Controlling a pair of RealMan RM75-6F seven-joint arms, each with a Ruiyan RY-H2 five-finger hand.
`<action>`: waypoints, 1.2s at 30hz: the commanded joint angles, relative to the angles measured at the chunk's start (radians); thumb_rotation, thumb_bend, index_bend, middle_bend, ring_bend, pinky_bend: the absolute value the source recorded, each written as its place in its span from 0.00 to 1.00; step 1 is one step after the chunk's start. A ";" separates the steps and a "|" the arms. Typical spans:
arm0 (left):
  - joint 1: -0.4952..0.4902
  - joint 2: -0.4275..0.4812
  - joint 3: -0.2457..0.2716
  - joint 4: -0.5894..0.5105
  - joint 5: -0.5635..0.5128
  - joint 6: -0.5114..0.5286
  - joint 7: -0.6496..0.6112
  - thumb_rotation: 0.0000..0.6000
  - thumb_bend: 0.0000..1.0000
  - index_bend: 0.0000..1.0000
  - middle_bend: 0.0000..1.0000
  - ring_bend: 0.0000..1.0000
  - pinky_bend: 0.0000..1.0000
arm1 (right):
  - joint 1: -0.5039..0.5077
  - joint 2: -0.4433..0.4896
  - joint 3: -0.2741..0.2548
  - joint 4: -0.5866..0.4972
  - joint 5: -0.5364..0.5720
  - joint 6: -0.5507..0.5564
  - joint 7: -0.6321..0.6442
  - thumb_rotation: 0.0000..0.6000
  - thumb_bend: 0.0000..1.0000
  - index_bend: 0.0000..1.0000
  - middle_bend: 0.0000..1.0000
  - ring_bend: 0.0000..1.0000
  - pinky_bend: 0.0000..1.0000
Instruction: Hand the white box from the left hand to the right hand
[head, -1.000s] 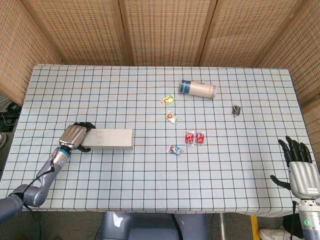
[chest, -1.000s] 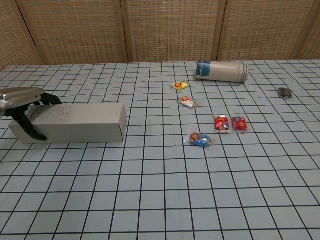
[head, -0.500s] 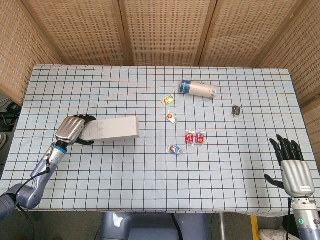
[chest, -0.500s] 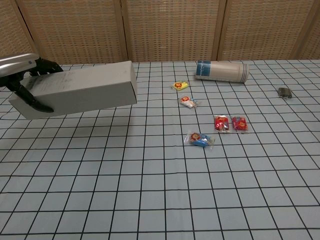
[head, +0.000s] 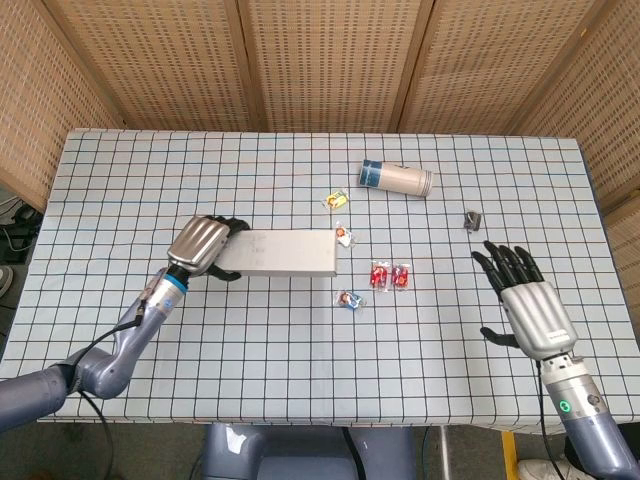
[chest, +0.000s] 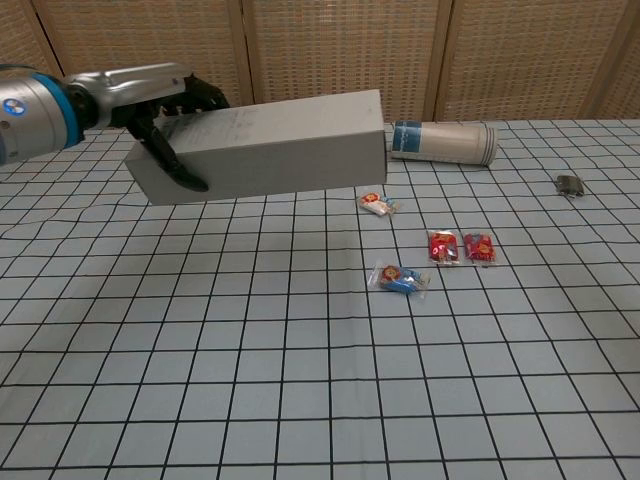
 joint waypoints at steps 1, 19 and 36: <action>-0.090 -0.078 -0.045 -0.023 -0.100 -0.008 0.107 1.00 0.00 0.62 0.54 0.47 0.46 | 0.089 0.023 0.052 -0.061 0.092 -0.088 -0.074 1.00 0.00 0.00 0.00 0.00 0.00; -0.329 -0.383 -0.099 0.121 -0.336 0.079 0.315 1.00 0.00 0.62 0.54 0.47 0.46 | 0.334 -0.024 0.088 -0.143 0.530 -0.172 -0.319 1.00 0.00 0.00 0.00 0.00 0.00; -0.349 -0.409 -0.109 0.143 -0.365 0.134 0.314 1.00 0.00 0.63 0.54 0.47 0.46 | 0.462 -0.087 0.061 -0.163 0.751 -0.103 -0.395 1.00 0.00 0.00 0.00 0.00 0.00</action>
